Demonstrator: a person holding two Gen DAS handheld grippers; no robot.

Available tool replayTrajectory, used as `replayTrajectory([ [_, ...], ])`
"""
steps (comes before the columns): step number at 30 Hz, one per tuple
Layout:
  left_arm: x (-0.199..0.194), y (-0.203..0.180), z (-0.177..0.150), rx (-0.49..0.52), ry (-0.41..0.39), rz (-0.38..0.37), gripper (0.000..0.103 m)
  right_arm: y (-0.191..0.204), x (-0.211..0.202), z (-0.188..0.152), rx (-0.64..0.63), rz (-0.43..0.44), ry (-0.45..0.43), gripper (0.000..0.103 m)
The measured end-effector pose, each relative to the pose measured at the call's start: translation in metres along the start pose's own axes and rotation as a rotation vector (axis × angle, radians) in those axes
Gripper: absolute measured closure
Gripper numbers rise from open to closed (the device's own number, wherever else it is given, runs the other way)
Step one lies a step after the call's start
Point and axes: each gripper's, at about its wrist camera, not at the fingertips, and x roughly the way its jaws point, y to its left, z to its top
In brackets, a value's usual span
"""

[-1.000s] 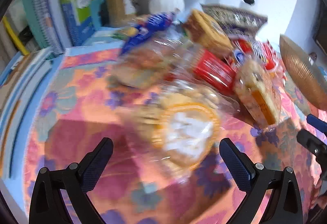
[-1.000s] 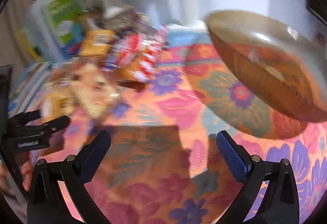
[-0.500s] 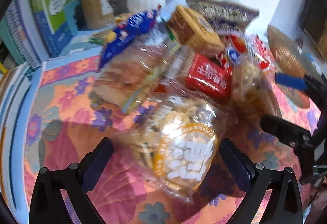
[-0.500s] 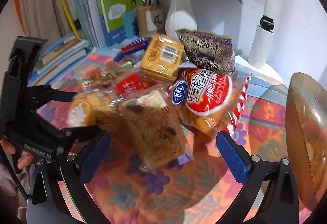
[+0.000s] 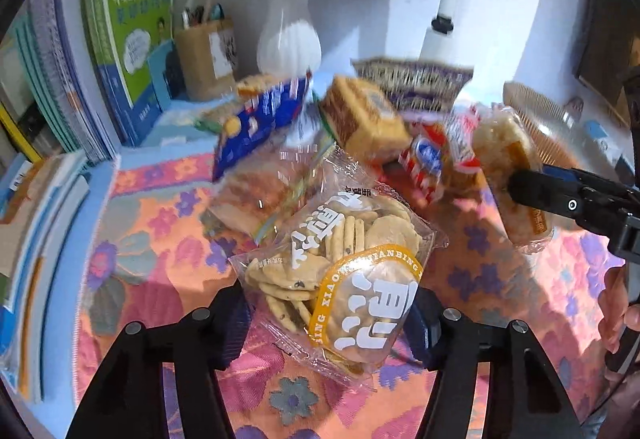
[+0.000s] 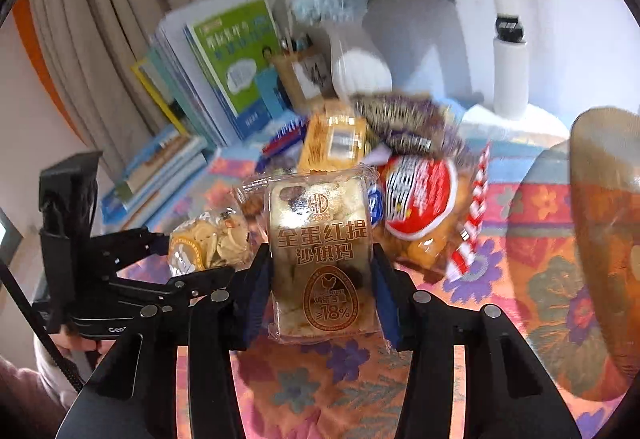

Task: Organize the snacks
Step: 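Grasp the clear round-biscuit bag with the left tool while the right tool grasps the cake pack, then carry both packs over the amber glass bowl and open both tools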

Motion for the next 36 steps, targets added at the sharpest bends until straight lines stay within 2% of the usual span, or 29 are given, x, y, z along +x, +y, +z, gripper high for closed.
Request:
replayTrajectory([
  [4,-0.019,-0.012,0.025,0.009,-0.045,-0.006,0.040,-0.012,-0.028,0.018,0.016,-0.018,-0.001,0.058],
  [9,-0.023,-0.052,0.072,0.055,-0.103,-0.036,0.041,-0.042,-0.061,0.047,0.019,-0.115,-0.006,0.058],
  [11,-0.018,-0.073,0.090,0.078,-0.114,-0.069,0.041,-0.061,-0.075,0.056,0.030,-0.185,-0.002,0.058],
  [16,0.003,-0.134,0.125,0.118,-0.102,-0.164,0.040,-0.114,-0.099,0.060,0.099,-0.324,0.036,0.058],
  [24,0.052,-0.219,0.148,0.169,-0.016,-0.307,0.039,-0.181,-0.117,0.047,0.228,-0.401,0.092,0.057],
  [26,0.064,-0.230,0.148,0.179,0.009,-0.301,0.028,-0.194,-0.116,0.043,0.271,-0.405,0.119,0.047],
  [27,0.070,-0.237,0.149,0.200,0.034,-0.277,0.026,-0.201,-0.117,0.041,0.296,-0.416,0.132,0.024],
  [28,0.073,-0.239,0.150,0.209,0.042,-0.270,0.023,-0.205,-0.118,0.041,0.320,-0.454,0.143,0.017],
  [30,0.072,-0.239,0.150,0.223,0.036,-0.268,0.021,-0.209,-0.120,0.039,0.344,-0.461,0.139,0.017],
  [32,0.070,-0.233,0.150,0.221,0.036,-0.270,0.010,-0.209,-0.124,0.039,0.368,-0.425,0.116,0.017],
  [36,0.066,-0.215,0.151,0.194,0.018,-0.253,0.009,-0.201,-0.128,0.044,0.379,-0.420,0.085,0.017],
])
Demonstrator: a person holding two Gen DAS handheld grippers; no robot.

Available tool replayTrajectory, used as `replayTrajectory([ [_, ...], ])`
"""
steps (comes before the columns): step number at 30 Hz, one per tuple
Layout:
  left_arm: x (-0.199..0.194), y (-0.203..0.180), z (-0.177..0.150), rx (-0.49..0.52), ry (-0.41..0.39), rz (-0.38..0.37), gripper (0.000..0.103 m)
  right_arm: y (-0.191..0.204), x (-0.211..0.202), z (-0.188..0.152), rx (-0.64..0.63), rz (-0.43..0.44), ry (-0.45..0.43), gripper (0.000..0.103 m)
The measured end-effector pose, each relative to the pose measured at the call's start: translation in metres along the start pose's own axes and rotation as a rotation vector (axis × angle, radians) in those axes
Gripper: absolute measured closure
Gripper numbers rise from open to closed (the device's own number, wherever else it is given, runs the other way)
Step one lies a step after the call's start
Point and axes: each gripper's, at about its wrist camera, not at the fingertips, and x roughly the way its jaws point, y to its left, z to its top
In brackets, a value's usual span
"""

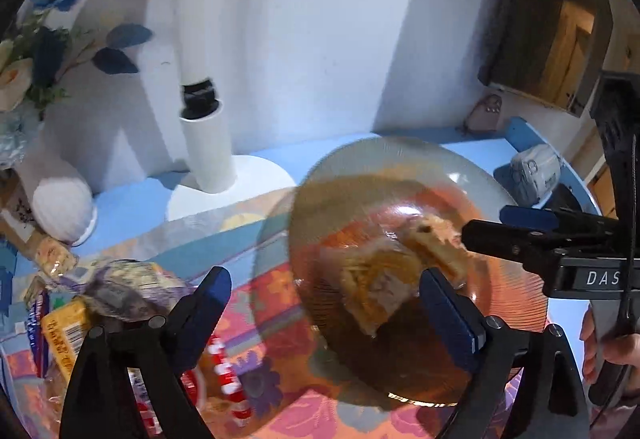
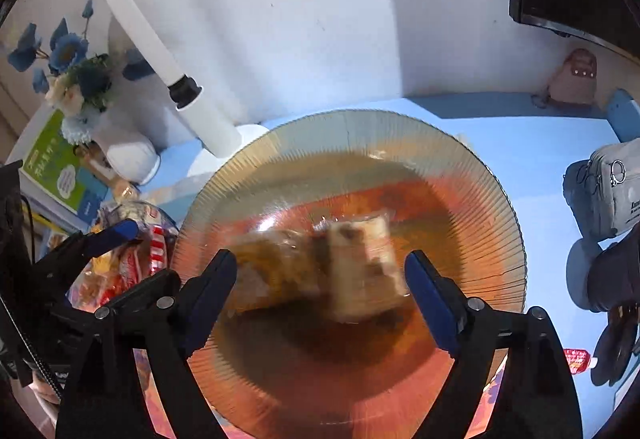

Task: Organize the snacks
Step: 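Carry both packs over the amber glass bowl and open both tools, then move both tools back to the snack pile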

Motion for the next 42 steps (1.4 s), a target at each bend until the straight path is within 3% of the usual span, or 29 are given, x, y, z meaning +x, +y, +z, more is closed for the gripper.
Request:
replayTrajectory([
  [3,-0.013,0.015,-0.004,-0.025,-0.017,0.018,0.009,0.018,-0.008,0.000,-0.008,0.027,-0.024,0.017],
  [7,-0.035,0.042,-0.017,-0.046,-0.035,0.099,0.009,0.052,-0.014,0.000,-0.035,0.050,-0.065,0.017],
  [12,-0.071,0.101,-0.040,-0.128,-0.045,0.158,0.009,0.106,-0.019,-0.012,-0.081,0.139,-0.123,0.015],
  [19,-0.105,0.185,-0.086,-0.248,-0.032,0.233,0.006,0.184,0.006,-0.047,-0.176,0.236,-0.147,0.012],
  [23,-0.112,0.224,-0.119,-0.326,-0.022,0.262,0.006,0.209,0.034,-0.063,-0.186,0.251,-0.128,0.009],
  [30,-0.093,0.265,-0.162,-0.405,0.027,0.258,0.006,0.217,0.078,-0.082,-0.158,0.195,-0.121,0.009],
  [35,-0.071,0.276,-0.173,-0.442,0.030,0.153,0.006,0.210,0.099,-0.083,-0.150,0.114,-0.141,0.008],
  [37,-0.063,0.275,-0.176,-0.442,0.041,0.137,0.002,0.207,0.106,-0.082,-0.146,0.106,-0.142,0.003],
  [42,-0.053,0.283,-0.188,-0.480,-0.044,0.079,0.000,0.197,0.118,-0.083,-0.127,0.136,-0.184,0.000],
])
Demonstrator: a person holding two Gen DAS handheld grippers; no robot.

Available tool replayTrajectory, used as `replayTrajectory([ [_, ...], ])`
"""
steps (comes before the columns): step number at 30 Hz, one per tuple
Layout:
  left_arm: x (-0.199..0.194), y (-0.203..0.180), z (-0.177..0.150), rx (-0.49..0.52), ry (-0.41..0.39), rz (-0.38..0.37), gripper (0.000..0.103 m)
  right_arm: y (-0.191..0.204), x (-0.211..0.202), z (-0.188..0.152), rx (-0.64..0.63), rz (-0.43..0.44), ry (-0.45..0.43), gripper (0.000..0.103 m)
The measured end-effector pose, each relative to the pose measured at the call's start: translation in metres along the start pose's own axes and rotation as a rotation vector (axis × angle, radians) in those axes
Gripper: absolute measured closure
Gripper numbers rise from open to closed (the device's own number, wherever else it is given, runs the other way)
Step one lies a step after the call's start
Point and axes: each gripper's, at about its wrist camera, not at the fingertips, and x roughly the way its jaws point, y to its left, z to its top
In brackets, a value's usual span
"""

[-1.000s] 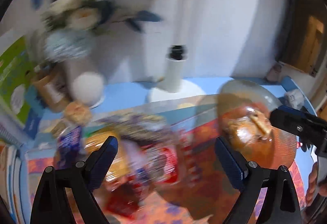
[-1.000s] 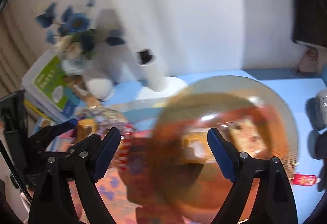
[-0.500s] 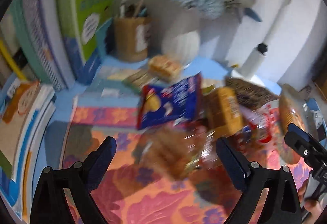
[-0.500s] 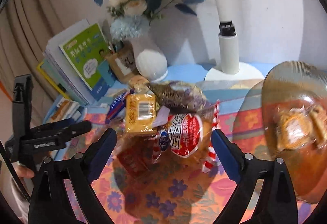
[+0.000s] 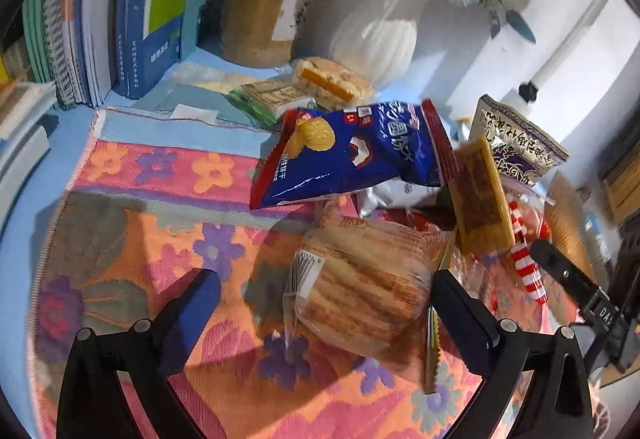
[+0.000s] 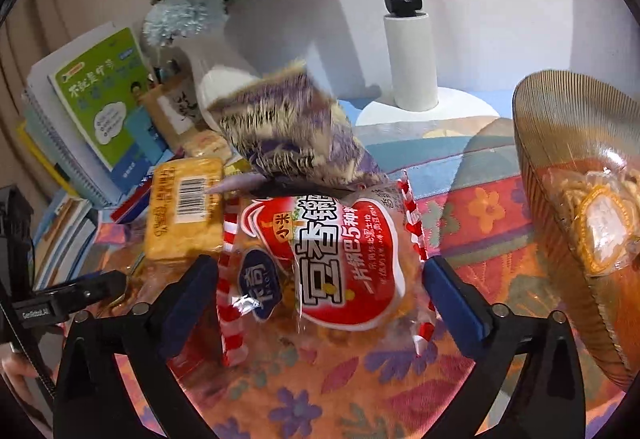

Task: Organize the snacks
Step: 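Move both tools back to the snack pile, then grasp the clear bread bag with the left tool while the right tool grasps the red-white striped bag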

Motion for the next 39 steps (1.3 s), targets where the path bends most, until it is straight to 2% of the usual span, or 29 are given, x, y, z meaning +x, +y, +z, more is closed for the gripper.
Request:
replayTrajectory([
  [2,0.000,-0.003,-0.006,0.036,-0.049,0.021,0.000,-0.006,0.000,-0.003,0.020,0.033,-0.013,0.000],
  [5,0.009,-0.020,-0.008,0.126,-0.025,0.129,0.000,-0.019,-0.002,-0.002,0.091,0.086,-0.020,0.000],
  [7,0.012,-0.025,-0.009,0.155,-0.015,0.163,0.000,-0.029,0.001,-0.002,0.150,0.099,-0.012,0.000],
  [10,0.011,-0.021,-0.008,0.143,-0.020,0.144,0.000,-0.038,0.007,-0.002,0.205,0.129,0.021,0.000],
  [16,0.011,-0.022,-0.007,0.145,-0.020,0.146,0.000,-0.021,0.009,-0.001,0.137,0.054,0.044,0.000],
  [39,0.011,-0.024,-0.008,0.146,-0.020,0.147,0.000,-0.022,0.009,-0.002,0.141,0.055,0.042,0.000],
])
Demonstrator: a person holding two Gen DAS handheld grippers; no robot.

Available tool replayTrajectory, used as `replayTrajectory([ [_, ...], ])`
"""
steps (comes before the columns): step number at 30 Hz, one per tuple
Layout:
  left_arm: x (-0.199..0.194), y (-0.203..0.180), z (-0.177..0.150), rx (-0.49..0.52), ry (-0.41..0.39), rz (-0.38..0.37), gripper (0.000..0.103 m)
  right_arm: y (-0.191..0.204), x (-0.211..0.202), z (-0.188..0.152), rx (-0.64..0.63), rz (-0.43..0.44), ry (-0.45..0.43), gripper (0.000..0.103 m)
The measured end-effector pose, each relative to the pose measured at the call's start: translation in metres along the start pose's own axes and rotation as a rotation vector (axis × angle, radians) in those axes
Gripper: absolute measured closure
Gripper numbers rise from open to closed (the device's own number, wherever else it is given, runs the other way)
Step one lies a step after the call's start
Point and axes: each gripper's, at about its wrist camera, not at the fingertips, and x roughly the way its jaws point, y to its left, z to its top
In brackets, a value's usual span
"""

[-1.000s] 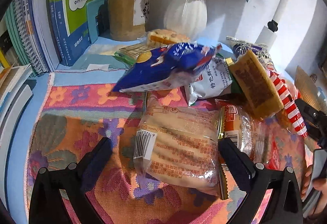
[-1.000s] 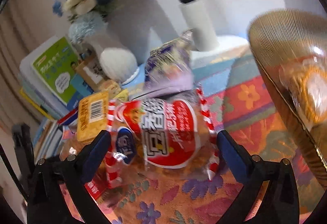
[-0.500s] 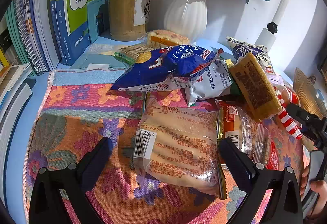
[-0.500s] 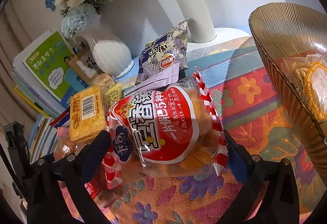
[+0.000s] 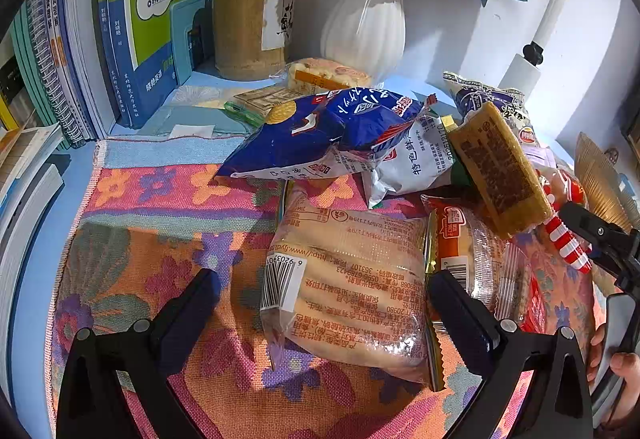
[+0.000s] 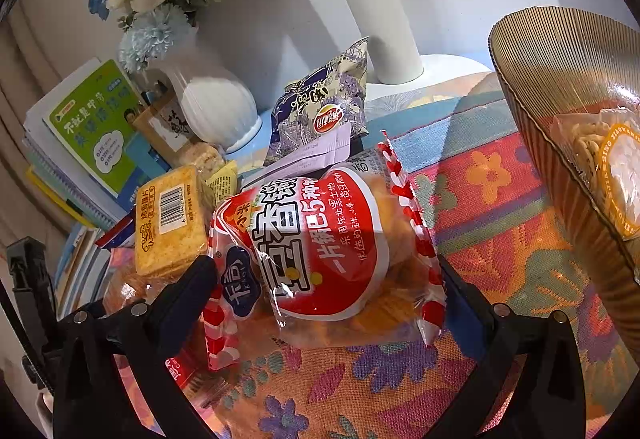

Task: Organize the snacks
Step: 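Grasp the clear bread bag with the left tool while the right tool grasps the red-white striped bag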

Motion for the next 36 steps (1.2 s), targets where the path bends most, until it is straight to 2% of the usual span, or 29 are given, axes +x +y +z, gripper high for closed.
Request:
replayTrajectory([
  [12,-0.001,0.000,0.000,0.000,-0.003,-0.004,0.000,-0.001,-0.001,0.001,0.004,0.025,-0.008,0.000],
  [13,-0.002,0.001,0.000,0.000,-0.009,-0.014,0.001,-0.001,-0.002,0.001,-0.001,0.048,-0.010,0.000],
  [14,-0.004,0.001,-0.001,0.001,-0.021,-0.033,0.014,-0.001,-0.004,0.001,-0.010,0.074,-0.012,0.000],
  [15,-0.006,0.001,-0.001,0.003,-0.033,-0.044,0.024,-0.001,-0.006,0.001,-0.017,0.078,-0.019,0.009],
  [16,-0.009,0.002,-0.002,0.001,-0.045,-0.029,0.037,-0.001,-0.009,0.000,-0.024,0.081,-0.031,0.023],
  [20,-0.010,0.004,-0.001,-0.011,-0.052,-0.033,0.038,0.003,-0.015,-0.001,-0.049,0.086,-0.039,0.028],
  [21,-0.010,0.004,-0.001,-0.011,-0.053,-0.034,0.038,0.003,-0.018,-0.001,-0.047,0.075,-0.053,0.050],
  [22,-0.011,0.004,-0.001,-0.011,-0.055,-0.034,0.038,0.000,-0.021,-0.001,-0.033,0.087,-0.057,0.057],
  [31,-0.020,0.006,-0.008,-0.031,-0.083,-0.046,0.038,-0.007,-0.040,-0.007,0.026,0.133,-0.084,0.059],
  [36,-0.031,0.000,-0.018,-0.022,-0.074,-0.022,0.038,-0.019,-0.053,-0.017,0.096,0.200,-0.079,0.060],
])
